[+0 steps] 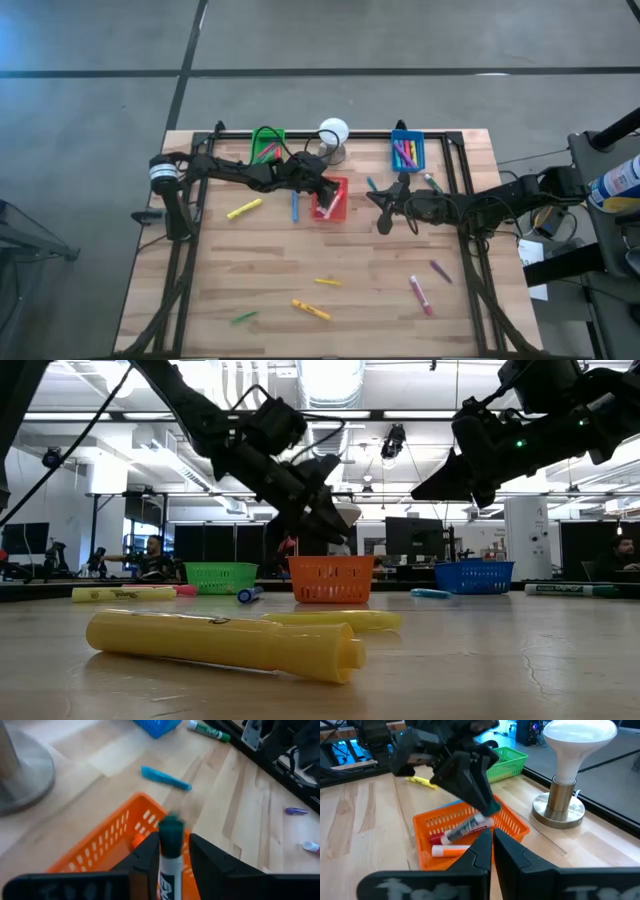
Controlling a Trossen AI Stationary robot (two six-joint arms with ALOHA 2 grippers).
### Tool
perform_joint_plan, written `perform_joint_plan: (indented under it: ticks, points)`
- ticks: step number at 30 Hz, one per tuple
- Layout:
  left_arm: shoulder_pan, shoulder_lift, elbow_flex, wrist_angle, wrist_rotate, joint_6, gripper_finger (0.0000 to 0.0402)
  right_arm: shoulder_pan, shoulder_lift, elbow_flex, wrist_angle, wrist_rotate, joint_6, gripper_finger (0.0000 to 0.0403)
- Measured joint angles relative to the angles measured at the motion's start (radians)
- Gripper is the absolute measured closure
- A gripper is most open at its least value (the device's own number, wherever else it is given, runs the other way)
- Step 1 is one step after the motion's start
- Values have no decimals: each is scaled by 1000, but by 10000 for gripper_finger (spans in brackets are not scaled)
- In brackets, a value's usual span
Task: Pick & Place Markers
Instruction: Put the dark green marker into the orange bin, then put the purple pen into the green bin
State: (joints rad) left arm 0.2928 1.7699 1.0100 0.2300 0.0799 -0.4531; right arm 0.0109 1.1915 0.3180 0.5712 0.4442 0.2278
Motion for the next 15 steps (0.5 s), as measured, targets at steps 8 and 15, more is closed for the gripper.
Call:
perform_joint_plan:
  ticks: [8, 15]
  points:
    - [0, -121, 0, -125, -32, 121, 291, 0, 0, 0, -22, -2, 5, 390]
    - [-50, -256, -141, -48, -18, 220, 318, 12, 0, 0, -40, -19, 2, 390]
